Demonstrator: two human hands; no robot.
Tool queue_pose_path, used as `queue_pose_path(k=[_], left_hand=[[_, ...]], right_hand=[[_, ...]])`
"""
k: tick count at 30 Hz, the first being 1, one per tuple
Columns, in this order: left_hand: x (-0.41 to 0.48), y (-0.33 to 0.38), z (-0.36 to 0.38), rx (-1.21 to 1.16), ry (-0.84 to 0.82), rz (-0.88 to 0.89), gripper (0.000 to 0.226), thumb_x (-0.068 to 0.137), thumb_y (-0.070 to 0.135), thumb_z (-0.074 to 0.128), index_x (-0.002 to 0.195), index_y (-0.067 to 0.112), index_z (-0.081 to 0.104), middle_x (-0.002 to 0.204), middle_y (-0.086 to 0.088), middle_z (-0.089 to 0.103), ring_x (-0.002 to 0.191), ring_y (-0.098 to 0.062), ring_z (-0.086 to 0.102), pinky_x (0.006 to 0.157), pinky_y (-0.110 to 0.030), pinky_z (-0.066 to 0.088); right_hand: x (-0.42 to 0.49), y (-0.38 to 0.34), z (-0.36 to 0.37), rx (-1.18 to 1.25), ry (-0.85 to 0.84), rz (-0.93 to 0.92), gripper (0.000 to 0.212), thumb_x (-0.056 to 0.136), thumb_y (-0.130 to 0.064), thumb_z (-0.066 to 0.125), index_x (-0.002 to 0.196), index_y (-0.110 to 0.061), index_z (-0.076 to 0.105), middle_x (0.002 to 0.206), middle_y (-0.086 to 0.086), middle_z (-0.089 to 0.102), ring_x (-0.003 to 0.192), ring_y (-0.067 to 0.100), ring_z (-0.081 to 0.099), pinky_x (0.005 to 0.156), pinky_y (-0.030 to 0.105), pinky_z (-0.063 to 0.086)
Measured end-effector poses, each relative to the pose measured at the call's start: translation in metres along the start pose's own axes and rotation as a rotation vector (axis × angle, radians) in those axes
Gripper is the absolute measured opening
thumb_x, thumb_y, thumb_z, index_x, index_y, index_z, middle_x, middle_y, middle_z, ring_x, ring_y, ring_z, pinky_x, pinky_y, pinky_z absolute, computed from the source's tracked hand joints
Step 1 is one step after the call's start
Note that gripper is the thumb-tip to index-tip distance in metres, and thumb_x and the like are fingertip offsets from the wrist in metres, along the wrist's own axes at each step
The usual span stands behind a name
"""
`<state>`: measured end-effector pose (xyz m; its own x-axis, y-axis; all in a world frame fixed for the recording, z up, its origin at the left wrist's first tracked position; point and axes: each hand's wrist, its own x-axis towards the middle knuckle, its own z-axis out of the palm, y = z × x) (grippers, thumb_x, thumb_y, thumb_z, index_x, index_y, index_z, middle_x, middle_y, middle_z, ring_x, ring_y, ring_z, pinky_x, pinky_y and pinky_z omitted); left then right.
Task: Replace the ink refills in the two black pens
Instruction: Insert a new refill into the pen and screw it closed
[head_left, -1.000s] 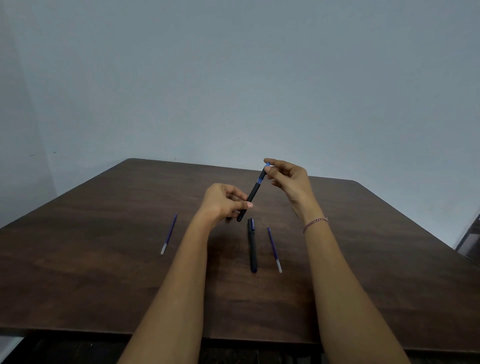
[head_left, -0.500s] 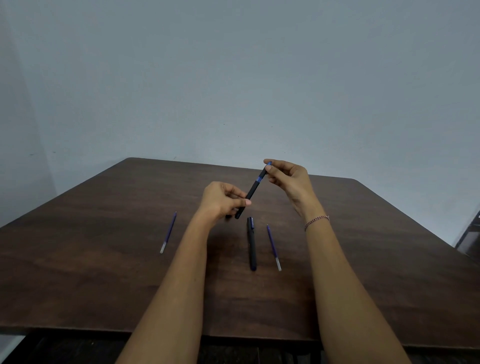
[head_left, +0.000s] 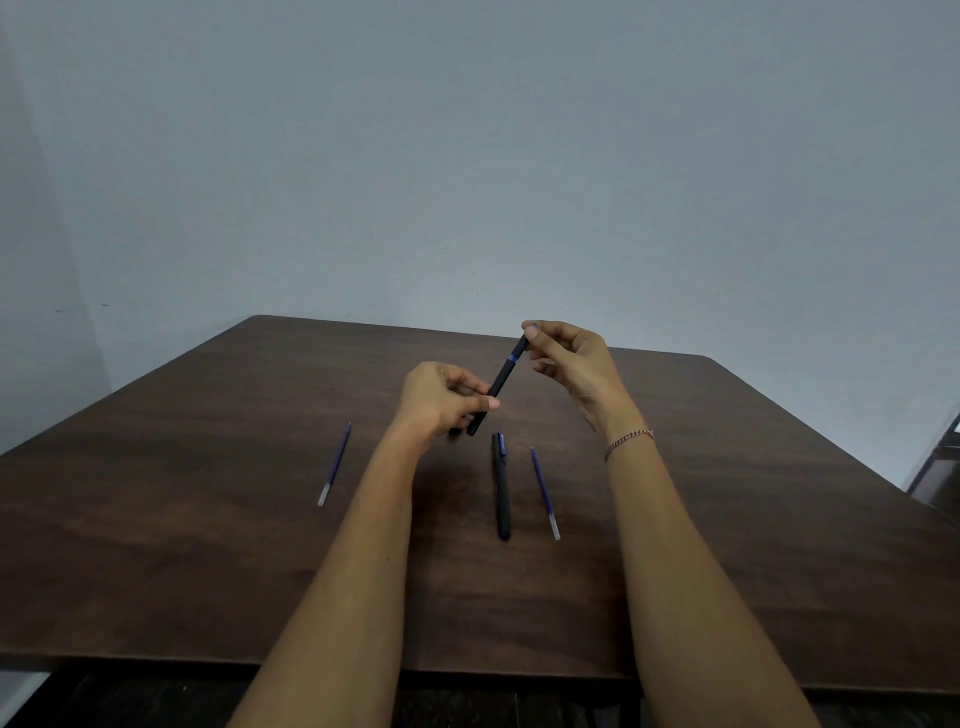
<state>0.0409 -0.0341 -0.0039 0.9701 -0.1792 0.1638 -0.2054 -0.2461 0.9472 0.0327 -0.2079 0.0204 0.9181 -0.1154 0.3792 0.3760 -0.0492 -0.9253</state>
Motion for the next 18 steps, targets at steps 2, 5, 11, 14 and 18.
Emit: queue_pose_path(k=[2,5,11,14,18], left_hand=[[0.0000,0.0003,-0.0005,-0.005,0.004,-0.002,0.015,0.070,0.009,0.078,0.078,0.013,0.067,0.077,-0.001,0.065,0.075,-0.012,0.064,0.064,-0.024,0.056],[-0.0005,0.0006,-0.0005,-0.001,0.000,-0.006,0.014,0.071,0.009,0.078,0.078,0.014,0.066,0.079,-0.002,0.066,0.076,-0.012,0.064,0.064,-0.024,0.056],[-0.0005,0.0007,-0.0006,0.004,-0.008,-0.004,0.015,0.071,0.009,0.077,0.080,0.013,0.067,0.080,-0.002,0.067,0.082,-0.016,0.066,0.069,-0.028,0.057],[-0.0004,0.0008,-0.0002,0.006,-0.012,0.003,0.015,0.070,0.010,0.078,0.079,0.014,0.067,0.078,-0.002,0.067,0.080,-0.016,0.066,0.070,-0.029,0.058],[0.0006,0.0004,0.0002,-0.001,-0.003,0.003,0.016,0.070,0.010,0.078,0.083,0.010,0.068,0.077,-0.002,0.066,0.076,-0.015,0.065,0.067,-0.027,0.058]], right_hand=[[0.0002,-0.0003,-0.0005,0.041,-0.027,0.025,0.016,0.091,-0.024,0.061,0.105,-0.021,0.070,0.094,-0.002,0.072,0.086,0.008,0.065,0.071,0.018,0.053],[-0.0002,-0.0003,-0.0030,0.094,-0.091,0.041,0.024,0.095,-0.017,0.054,0.116,-0.023,0.064,0.108,0.001,0.073,0.105,0.012,0.065,0.079,0.023,0.053],[-0.0024,-0.0006,-0.0041,0.104,-0.115,0.011,0.029,0.088,-0.011,0.064,0.113,-0.027,0.064,0.101,0.003,0.075,0.106,0.014,0.066,0.084,0.024,0.051],[-0.0015,0.0007,-0.0024,0.109,-0.077,0.006,0.028,0.084,-0.013,0.070,0.109,-0.025,0.067,0.091,-0.001,0.074,0.099,0.011,0.068,0.080,0.024,0.051],[0.0003,0.0005,-0.0016,0.179,-0.095,0.034,0.027,0.092,-0.012,0.060,0.117,-0.020,0.064,0.103,0.004,0.074,0.102,0.013,0.067,0.076,0.022,0.053]])
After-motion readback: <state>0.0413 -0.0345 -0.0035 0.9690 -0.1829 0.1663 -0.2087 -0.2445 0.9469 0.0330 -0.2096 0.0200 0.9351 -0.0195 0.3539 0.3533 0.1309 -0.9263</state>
